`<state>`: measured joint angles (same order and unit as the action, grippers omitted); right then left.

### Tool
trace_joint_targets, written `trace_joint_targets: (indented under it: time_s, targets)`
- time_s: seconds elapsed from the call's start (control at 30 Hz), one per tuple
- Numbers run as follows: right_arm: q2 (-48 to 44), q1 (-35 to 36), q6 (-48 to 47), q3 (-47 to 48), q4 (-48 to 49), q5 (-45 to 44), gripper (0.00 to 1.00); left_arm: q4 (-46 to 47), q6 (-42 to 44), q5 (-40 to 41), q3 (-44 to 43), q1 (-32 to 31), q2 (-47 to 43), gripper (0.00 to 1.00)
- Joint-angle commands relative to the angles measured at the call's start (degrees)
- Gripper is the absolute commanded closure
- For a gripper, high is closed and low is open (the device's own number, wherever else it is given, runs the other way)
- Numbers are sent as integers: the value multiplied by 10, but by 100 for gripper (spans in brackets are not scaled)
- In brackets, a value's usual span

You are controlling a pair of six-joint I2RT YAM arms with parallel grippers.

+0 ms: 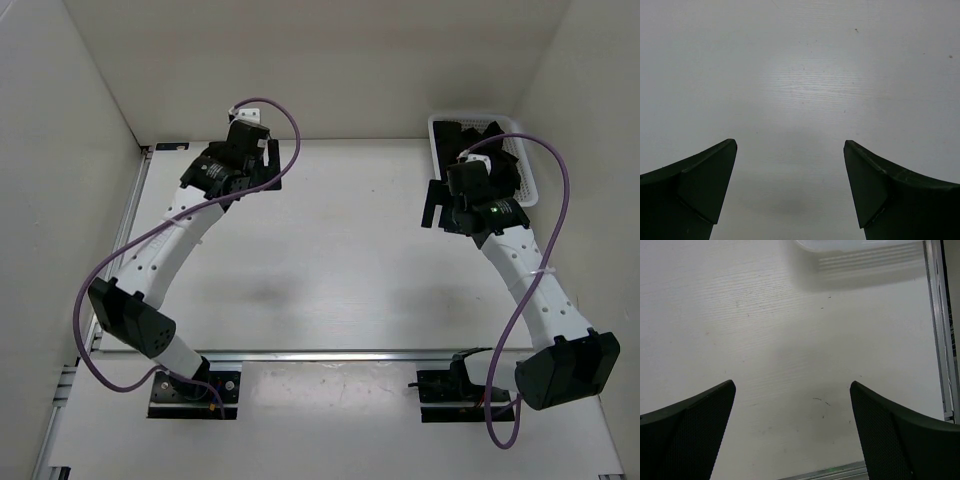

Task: Fold and stack the shorts
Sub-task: Grab the shorts from the pile

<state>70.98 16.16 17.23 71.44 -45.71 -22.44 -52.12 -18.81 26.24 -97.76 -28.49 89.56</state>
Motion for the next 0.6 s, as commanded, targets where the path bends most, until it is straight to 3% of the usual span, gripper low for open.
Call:
trace_joint_targets:
  time_s: [0.0, 0.3, 0.33, 0.43, 0.5, 0.57]
  targets:
    - [-8, 2, 14, 12, 7, -17, 0, 6, 2, -24, -15, 1, -40, 0]
    - [86, -5, 3, 92, 45, -44, 2, 1, 20, -63, -3, 7, -30, 0]
    - [99, -11, 3, 115, 53, -44, 2, -4, 20, -97, -3, 15, -23, 0]
    - [162, -86, 30, 159, 74, 69, 10, -25, 20, -192, -9, 43, 2, 0]
    - [232, -150, 45, 229, 55, 143, 14, -33, 26, -191, -9, 43, 7, 0]
    - [311, -177, 46, 307, 38, 158, 14, -54, 26, -161, -15, 43, 20, 0]
